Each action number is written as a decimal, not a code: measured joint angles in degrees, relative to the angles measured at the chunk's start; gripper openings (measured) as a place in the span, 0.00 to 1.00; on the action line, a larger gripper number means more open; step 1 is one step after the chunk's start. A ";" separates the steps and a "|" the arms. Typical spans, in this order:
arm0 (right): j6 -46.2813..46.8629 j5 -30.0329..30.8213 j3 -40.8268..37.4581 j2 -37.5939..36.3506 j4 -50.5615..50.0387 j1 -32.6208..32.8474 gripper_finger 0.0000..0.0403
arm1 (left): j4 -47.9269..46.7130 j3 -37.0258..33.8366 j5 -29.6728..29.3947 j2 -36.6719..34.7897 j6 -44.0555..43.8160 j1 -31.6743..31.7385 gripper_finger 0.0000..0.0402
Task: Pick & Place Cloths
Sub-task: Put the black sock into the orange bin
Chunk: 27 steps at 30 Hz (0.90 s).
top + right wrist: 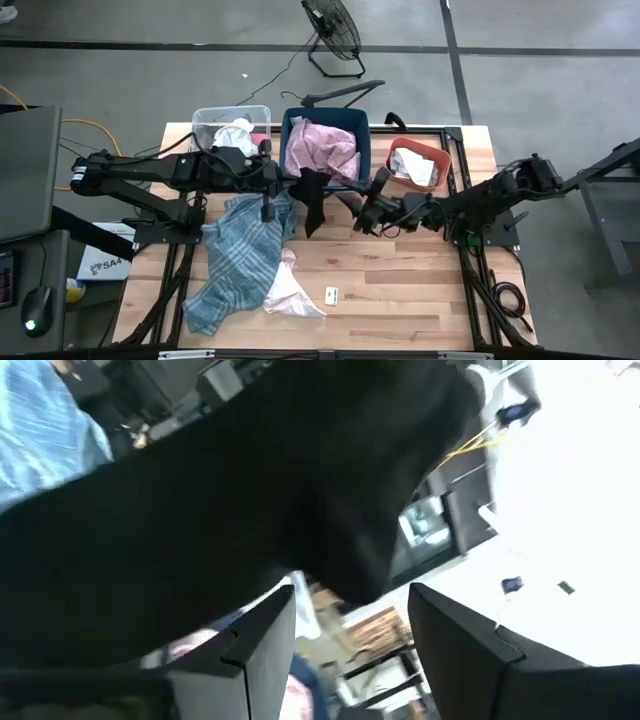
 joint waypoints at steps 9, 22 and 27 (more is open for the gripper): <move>-6.75 -2.97 2.72 0.02 -0.61 -2.34 0.47 | 2.00 0.00 0.02 0.02 -0.04 0.00 0.00; -11.01 -10.77 4.87 0.04 -5.32 -5.72 0.47 | 2.98 0.00 0.07 0.02 -0.07 0.00 0.00; -12.76 -12.86 4.87 0.16 -5.14 -7.07 0.47 | 3.04 0.00 0.92 0.02 -0.09 0.00 0.00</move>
